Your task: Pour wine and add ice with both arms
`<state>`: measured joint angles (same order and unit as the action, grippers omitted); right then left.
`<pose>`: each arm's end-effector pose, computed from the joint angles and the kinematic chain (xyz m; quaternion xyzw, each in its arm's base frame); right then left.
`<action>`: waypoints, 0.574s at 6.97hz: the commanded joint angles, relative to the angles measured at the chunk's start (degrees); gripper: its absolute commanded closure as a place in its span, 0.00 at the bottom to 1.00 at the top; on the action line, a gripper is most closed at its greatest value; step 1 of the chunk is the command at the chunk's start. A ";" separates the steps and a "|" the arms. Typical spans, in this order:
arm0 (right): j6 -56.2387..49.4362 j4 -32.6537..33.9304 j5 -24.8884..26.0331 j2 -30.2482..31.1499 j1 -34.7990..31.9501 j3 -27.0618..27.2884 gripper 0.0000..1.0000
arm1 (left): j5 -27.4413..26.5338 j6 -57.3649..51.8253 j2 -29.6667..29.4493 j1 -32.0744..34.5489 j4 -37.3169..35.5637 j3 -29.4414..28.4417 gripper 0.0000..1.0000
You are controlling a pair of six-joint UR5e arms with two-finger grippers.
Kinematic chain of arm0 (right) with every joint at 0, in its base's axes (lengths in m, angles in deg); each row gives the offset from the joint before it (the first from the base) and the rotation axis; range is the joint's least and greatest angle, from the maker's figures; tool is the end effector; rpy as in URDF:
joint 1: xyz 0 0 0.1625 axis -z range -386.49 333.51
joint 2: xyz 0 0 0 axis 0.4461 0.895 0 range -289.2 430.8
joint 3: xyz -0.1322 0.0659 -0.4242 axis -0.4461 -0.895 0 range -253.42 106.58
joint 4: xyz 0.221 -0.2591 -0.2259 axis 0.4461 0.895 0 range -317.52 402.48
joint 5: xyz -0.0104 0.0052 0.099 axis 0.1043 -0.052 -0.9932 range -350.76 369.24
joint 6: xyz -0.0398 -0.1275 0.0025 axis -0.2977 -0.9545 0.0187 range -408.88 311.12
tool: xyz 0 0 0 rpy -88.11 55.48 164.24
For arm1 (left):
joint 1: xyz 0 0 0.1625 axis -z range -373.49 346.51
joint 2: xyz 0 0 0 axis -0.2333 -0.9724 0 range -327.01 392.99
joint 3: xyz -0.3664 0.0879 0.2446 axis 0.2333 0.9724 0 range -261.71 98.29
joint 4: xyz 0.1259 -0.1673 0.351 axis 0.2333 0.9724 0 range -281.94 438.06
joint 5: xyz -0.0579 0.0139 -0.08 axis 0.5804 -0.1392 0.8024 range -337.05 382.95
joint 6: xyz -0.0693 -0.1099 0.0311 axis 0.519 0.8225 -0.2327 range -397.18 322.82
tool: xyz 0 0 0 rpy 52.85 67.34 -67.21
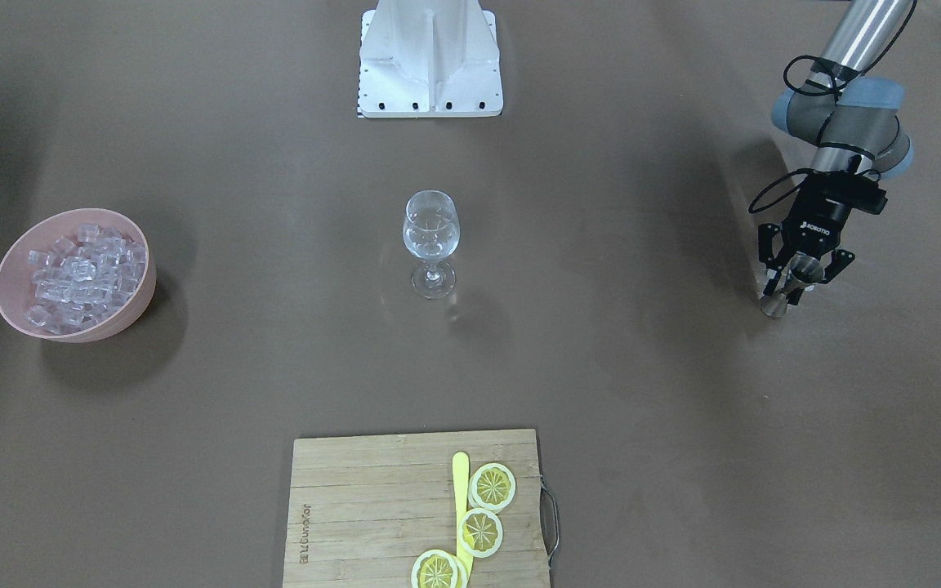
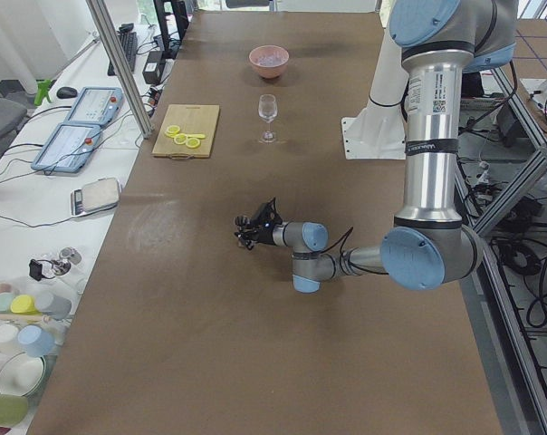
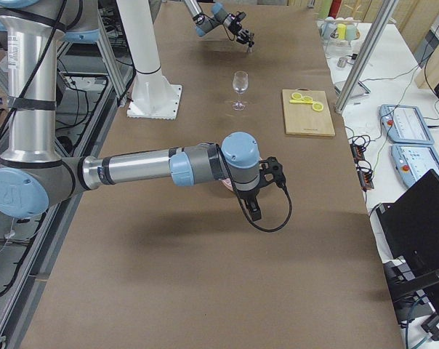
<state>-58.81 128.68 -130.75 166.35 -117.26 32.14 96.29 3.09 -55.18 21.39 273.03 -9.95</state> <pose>0.0371 -0.4538 0.6021 0.1475 -0.4075 -0.1224 0.8929 0.2996 -0.4180 0.6561 0.5285 0.4220 -0.0026 0.7366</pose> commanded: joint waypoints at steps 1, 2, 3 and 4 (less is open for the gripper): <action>0.00 -0.07 0.06 0.25 -0.02 0.00 0.00 | 0.04 0.33 0.10 -0.08 0.93 0.39 1.00; 0.09 -0.07 0.06 0.25 0.06 0.00 0.00 | 0.21 0.33 0.10 0.01 1.98 0.57 1.00; 0.09 -0.07 0.06 0.25 0.07 0.09 0.00 | 0.22 0.33 -0.42 -0.08 2.08 0.74 1.00; 0.00 -0.07 0.23 0.25 -0.02 0.35 0.00 | 2.48 0.33 -0.43 0.01 1.99 2.83 1.00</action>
<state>-58.76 128.62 -130.64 166.59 -117.23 32.27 97.08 3.41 -55.44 21.36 274.91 -8.75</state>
